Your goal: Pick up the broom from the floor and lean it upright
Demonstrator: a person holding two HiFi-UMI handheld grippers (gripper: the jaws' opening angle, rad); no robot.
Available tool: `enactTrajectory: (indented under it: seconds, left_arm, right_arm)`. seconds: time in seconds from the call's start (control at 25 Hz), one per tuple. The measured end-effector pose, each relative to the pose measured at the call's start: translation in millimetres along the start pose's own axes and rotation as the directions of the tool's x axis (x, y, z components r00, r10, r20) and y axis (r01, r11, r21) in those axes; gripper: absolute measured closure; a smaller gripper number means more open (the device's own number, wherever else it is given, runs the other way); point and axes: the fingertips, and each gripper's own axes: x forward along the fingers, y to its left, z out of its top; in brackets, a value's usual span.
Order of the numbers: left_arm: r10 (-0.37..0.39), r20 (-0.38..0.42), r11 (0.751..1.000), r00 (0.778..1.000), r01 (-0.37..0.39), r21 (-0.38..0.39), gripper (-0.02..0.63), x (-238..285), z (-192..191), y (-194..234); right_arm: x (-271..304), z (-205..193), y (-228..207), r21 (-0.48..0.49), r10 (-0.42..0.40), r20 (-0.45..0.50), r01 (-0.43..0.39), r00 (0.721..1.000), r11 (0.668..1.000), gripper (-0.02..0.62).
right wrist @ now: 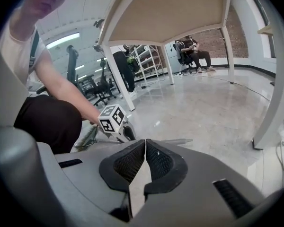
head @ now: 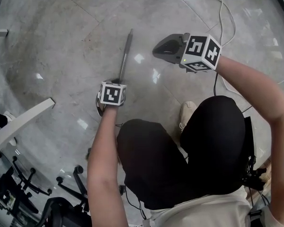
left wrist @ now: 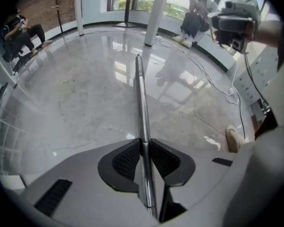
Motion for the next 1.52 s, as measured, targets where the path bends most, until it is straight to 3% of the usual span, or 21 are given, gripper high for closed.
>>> enactTrajectory:
  seconds: [0.24,0.56,0.96,1.28,1.52]
  left_arm:
    - [0.038,0.143,0.999,0.989,-0.035,-0.025,0.529,-80.9,6.3,-9.1]
    - [0.110,0.287,0.994,0.952,-0.108,-0.023,0.529,-203.0,-9.7,-35.9]
    - [0.222,0.365,0.975,0.904,-0.205,-0.086,0.529,-308.7,-38.8,-70.9]
    - [0.318,0.418,0.942,0.851,-0.233,-0.242,0.529,-359.6,-35.5,-79.4]
    - [0.425,0.432,0.865,0.795,-0.218,-0.451,0.529,-392.6,-27.3,-56.8]
  right_arm:
    - [-30.0,25.1,15.5,0.065,-0.039,0.073,0.035,0.997,0.997,0.575]
    - [-80.9,67.9,69.5,0.111,-0.015,0.032,0.012,0.999,0.994,0.575]
    - [-121.8,134.7,144.5,0.074,0.064,0.020,-0.066,0.998,0.995,0.575]
    - [-141.6,159.0,187.7,0.090,0.130,-0.031,-0.127,0.991,0.988,0.575]
    - [-152.0,172.0,200.0,0.093,0.184,-0.075,-0.177,0.980,0.980,0.575]
